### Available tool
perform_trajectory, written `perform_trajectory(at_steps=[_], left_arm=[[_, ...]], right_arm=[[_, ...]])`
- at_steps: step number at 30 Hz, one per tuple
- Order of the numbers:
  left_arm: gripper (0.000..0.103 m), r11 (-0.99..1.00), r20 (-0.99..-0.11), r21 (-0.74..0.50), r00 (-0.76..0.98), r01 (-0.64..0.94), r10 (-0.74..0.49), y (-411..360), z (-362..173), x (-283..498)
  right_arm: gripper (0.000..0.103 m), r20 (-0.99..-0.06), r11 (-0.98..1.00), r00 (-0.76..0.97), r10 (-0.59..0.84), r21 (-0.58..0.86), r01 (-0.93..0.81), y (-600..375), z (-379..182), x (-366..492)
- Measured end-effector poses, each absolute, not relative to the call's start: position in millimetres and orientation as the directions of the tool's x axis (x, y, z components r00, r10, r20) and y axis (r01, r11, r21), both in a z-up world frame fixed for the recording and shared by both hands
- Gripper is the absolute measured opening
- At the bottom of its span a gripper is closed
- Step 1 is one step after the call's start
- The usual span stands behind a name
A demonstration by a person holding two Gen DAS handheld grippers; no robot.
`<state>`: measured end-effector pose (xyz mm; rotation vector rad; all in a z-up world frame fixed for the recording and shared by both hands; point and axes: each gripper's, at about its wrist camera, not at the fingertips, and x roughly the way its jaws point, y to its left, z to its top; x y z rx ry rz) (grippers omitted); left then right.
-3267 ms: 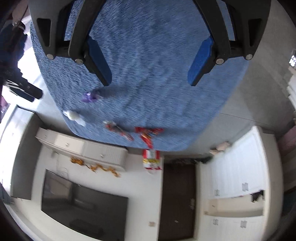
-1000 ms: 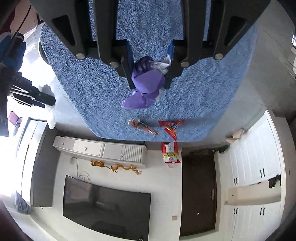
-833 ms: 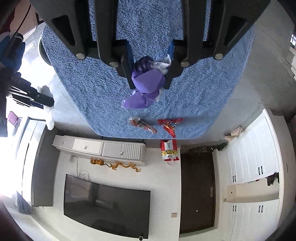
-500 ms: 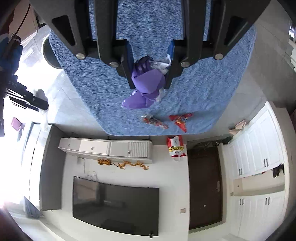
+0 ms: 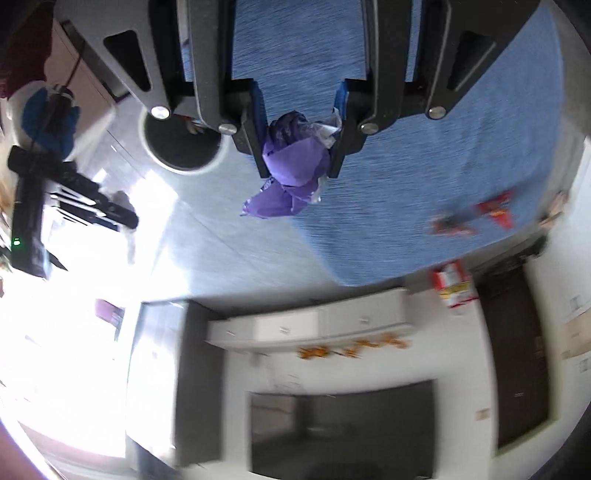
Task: Collect trash
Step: 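Carry both items over the white bin and open both tools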
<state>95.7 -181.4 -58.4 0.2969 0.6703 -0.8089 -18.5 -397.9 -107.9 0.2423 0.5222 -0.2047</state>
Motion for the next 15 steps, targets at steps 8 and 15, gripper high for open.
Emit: perform_trajectory(at_steps=[8,15], left_arm=[[0.027,0.477,-0.757,-0.034,0.289,0.878,-0.586,-302.1,-111.3,74.2],[0.028,0.402,-0.82,-0.064,0.182,0.913,-0.542,-370.4,-156.4,68.3]], right_arm=[[0.029,-0.62,0.89,0.763,-0.182,0.226,0.396,-461.4,-167.1,-41.0],[0.03,-0.69,0.842,0.706,-0.157,0.28,0.461,-487.2,-213.7,-40.7]])
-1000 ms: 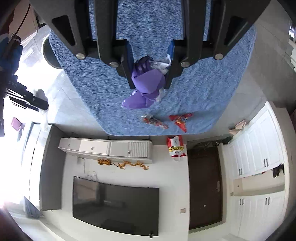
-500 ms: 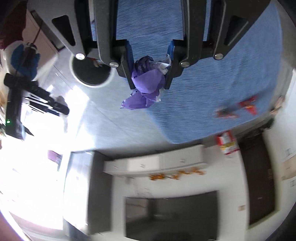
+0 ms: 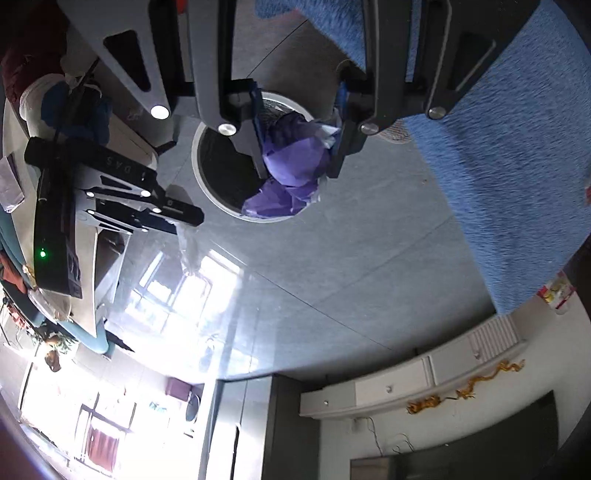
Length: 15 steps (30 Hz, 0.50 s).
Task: Collect trash
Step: 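Carry both items over the white bin and open both tools, then move both tools back over the ottoman toward the red packets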
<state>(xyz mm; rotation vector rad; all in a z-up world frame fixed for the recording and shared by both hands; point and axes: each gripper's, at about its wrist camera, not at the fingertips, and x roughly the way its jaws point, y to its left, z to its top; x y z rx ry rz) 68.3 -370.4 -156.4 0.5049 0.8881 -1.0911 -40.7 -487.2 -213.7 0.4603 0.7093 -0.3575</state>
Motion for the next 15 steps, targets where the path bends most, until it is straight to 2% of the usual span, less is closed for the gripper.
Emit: perform_trajectory(at_steps=[5,8,11,15], left_arm=[[0.028,0.368,-0.839,-0.086,0.131,0.926,-0.528,-402.9,-177.1,68.5],[0.036,0.356,-0.84,-0.111,0.104,0.928,-0.532,-412.8,-182.2,72.0],[0.048,0.354,-0.831,-0.15,0.077,0.923,-0.551,-415.7,-181.3,72.8],[0.051,0.364,-0.815,-0.162,0.083,0.917,-0.574,-407.0,-170.3,75.3]], right_arm=[[0.033,-0.717,0.816,0.677,-0.168,0.285,0.504,-496.3,-230.3,-35.8],[0.045,-0.727,0.8,0.66,-0.191,0.274,0.534,-498.6,-233.4,-37.9],[0.046,-0.729,0.791,0.653,-0.204,0.27,0.549,-502.3,-233.0,-43.6],[0.046,-0.729,0.786,0.647,-0.222,0.258,0.561,-500.3,-225.4,-51.0]])
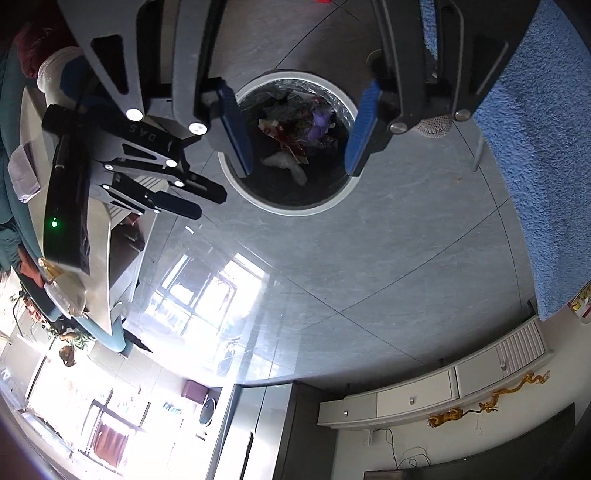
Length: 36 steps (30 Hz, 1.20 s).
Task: Collect trash
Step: 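Move both tools back over the ottoman toward the red packets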
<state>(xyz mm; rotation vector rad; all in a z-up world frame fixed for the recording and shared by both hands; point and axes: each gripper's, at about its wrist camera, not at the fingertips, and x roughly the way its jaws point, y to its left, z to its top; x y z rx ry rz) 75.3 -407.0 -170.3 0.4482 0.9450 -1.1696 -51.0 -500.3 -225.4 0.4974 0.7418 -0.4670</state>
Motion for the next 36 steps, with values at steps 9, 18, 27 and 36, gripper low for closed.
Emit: perform_trajectory(at_steps=[9,18,27,36], left_arm=[[0.051,0.46,-0.775,-0.145,0.188,0.876,-0.603,-353.2,-138.0,85.4],[0.051,0.588,-0.697,-0.146,0.339,0.795,-0.632,-256.8,-92.5,101.3],[0.059,0.726,-0.546,-0.131,0.562,0.675,-0.622,-130.2,-41.1,94.8],[0.062,0.883,-0.43,-0.088,0.783,0.46,-0.45,-15.8,-6.9,74.7]], right_arm=[[0.046,-0.683,0.808,0.691,-0.235,0.258,0.53,-477.9,-195.0,-54.9],[0.046,-0.59,0.877,0.781,-0.206,0.243,0.415,-427.0,-142.2,-44.5],[0.051,-0.479,0.947,0.862,-0.166,0.166,0.275,-360.2,-73.7,-39.8],[0.061,-0.41,0.986,0.907,-0.094,0.084,0.141,-295.3,-27.6,-36.5]])
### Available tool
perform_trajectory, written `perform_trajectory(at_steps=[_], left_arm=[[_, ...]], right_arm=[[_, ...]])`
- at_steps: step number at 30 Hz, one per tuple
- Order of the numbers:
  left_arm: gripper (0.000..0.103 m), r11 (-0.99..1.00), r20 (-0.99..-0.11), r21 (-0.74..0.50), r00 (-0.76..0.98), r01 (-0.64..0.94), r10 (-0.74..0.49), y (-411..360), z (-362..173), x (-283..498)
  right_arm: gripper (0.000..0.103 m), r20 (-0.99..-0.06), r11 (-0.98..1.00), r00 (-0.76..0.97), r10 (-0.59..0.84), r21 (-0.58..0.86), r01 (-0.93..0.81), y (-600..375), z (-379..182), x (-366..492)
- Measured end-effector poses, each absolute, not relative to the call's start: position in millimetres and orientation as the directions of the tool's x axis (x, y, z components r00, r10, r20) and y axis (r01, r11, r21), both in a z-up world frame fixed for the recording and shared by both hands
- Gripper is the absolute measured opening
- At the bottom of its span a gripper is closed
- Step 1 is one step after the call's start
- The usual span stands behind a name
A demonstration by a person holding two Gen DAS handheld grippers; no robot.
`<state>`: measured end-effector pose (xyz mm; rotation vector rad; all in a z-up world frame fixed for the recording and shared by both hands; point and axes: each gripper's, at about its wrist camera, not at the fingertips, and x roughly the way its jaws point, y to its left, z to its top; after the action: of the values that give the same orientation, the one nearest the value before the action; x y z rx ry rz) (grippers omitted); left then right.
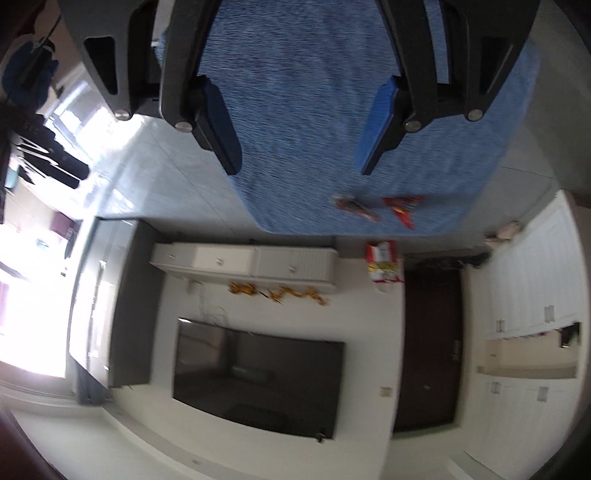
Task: Collect trash
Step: 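Move both tools back over the ottoman toward the red packets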
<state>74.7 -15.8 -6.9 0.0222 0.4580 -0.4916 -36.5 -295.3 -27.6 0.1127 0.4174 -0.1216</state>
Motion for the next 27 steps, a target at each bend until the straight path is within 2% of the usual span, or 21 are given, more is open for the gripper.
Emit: perform_trajectory(at_steps=[9,16,27], left_arm=[[0.065,0.964,-0.352,-0.043,0.899,0.264,-0.262,54.2,9.9,54.8],[0.067,0.973,-0.364,-0.051,0.902,0.227,-0.23,65.9,5.5,63.5],[0.067,0.983,-0.382,-0.042,0.906,0.179,-0.181,62.6,-11.6,97.2]], right_arm=[[0.062,-0.399,0.999,0.917,-0.013,0.029,0.026,-253.2,-12.6,-24.9],[0.064,-0.396,1.0,0.918,0.015,0.023,-0.007,-243.0,-9.4,-15.9],[0.064,-0.447,0.999,0.894,0.039,0.04,-0.023,-242.0,-24.2,28.8]])
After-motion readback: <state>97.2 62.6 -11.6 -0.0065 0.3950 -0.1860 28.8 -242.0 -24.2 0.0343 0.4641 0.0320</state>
